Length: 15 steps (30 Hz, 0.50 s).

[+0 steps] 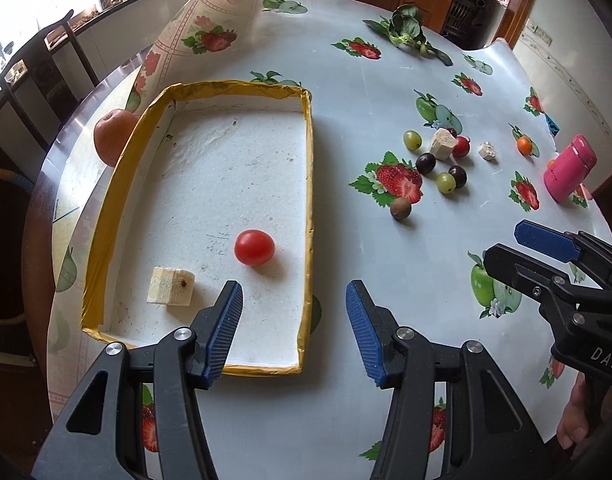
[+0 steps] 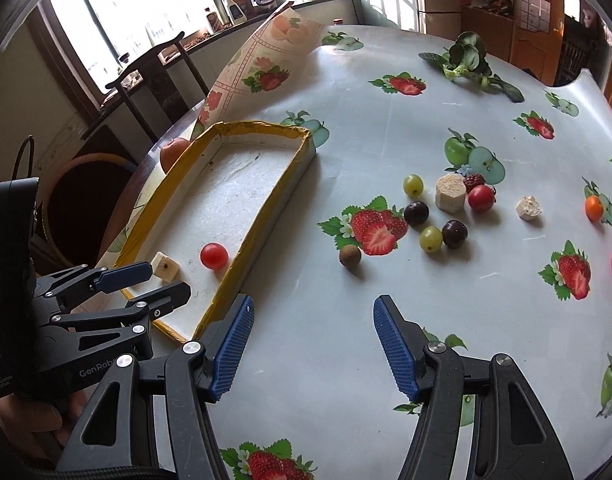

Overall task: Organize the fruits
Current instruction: 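Move both tools back toward the fruit cluster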

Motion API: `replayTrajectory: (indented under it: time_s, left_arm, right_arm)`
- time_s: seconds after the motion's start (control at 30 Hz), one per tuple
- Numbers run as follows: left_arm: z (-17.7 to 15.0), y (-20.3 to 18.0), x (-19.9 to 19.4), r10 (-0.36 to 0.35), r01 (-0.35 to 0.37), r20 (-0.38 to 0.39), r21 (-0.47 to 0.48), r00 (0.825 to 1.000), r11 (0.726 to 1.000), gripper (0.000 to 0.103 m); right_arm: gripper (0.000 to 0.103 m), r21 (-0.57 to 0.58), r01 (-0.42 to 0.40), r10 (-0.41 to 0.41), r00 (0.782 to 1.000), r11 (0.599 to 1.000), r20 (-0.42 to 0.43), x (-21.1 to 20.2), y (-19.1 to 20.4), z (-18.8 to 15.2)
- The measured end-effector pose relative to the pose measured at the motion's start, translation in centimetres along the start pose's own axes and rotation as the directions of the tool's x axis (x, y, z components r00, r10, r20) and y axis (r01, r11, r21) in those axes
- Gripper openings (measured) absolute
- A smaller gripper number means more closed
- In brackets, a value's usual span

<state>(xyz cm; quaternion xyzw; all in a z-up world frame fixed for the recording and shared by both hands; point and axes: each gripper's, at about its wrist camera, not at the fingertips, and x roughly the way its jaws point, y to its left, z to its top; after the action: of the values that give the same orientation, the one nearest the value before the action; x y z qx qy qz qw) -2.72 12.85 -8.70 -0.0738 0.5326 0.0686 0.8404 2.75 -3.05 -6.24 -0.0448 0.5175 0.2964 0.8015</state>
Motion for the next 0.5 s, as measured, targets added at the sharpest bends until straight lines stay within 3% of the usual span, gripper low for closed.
replayTrajectory:
  time_s: [0.5]
  left_arm:
    - [0.7, -6.8, 0.1, -0.07, 0.071, -0.018, 0.087, 0.997, 0.994, 0.053]
  right_arm:
    - [0.064, 0.132, 0.083, -0.088, 0.996, 0.988, 0.032, -3.9, -7.8, -3.0]
